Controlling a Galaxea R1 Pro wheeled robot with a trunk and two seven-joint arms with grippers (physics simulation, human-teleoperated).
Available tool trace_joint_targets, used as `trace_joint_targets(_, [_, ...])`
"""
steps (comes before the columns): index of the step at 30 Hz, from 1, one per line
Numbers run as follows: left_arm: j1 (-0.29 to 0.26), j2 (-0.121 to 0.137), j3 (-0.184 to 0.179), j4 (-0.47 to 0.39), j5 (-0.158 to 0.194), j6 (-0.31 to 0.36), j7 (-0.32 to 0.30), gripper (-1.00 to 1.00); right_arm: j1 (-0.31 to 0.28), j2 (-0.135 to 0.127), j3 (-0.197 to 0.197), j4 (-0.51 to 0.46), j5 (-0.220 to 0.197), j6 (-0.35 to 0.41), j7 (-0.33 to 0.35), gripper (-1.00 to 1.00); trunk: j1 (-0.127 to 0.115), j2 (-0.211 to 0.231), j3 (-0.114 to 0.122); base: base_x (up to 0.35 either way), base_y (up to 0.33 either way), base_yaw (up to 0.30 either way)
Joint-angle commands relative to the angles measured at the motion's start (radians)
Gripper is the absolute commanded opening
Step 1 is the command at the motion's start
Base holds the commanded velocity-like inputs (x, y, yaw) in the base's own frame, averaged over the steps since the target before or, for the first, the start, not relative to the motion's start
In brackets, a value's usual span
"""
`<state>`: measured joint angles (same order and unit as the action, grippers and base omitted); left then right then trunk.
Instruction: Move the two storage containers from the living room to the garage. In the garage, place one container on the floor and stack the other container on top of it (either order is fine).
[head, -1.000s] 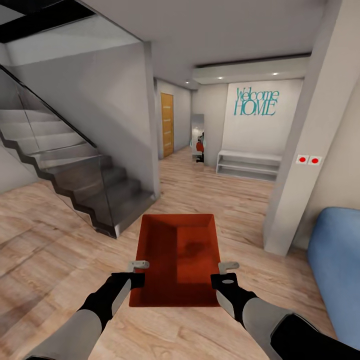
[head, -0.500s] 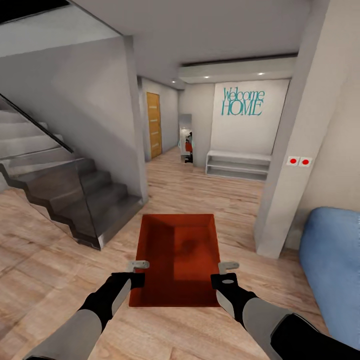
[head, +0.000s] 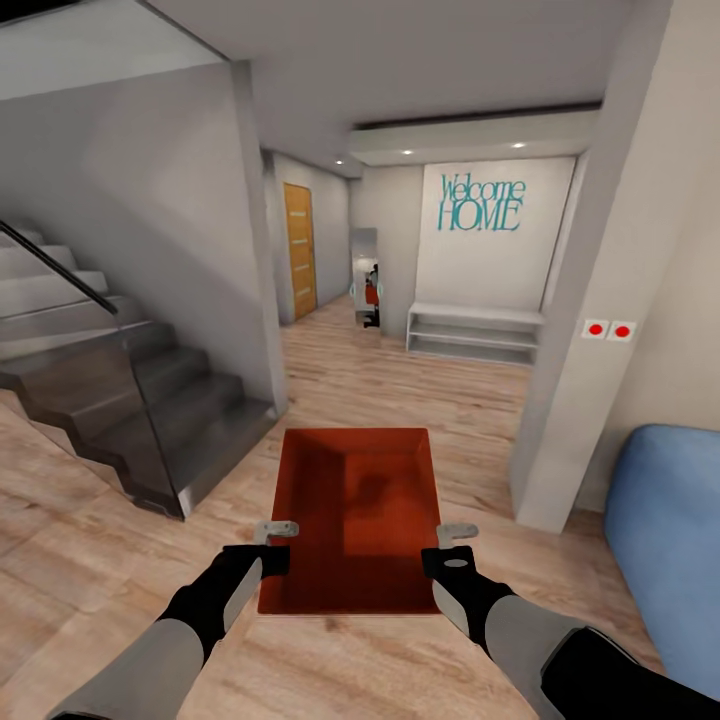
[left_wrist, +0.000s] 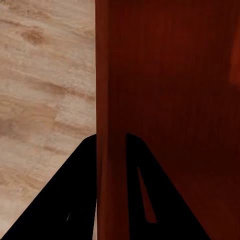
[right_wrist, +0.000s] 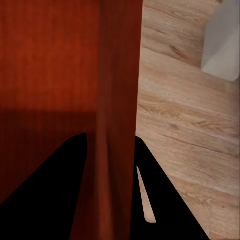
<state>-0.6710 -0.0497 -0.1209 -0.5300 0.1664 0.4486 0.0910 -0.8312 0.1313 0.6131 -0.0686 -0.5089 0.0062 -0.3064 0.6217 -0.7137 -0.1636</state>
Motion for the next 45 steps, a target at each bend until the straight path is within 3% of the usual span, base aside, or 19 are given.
trace_joint_targets(1, [-0.001, -0.01, 0.004, -0.008, -0.027, -0.033, 0.013, -1.0, 0.0, 0.001, 0.008, 0.004, -0.025, -0.002, -0.087, -1.0, 0.001, -0.001, -0.002, 0.322, 0.0, 0.0])
trace_joint_targets(45, [-0.001, -0.009, 0.004, -0.008, -0.028, -0.033, 0.013, -1.0, -0.001, 0.001, 0.008, 0.004, -0.026, -0.002, -0.085, -1.0, 0.001, -0.001, -0.002, 0.322, 0.0, 0.0])
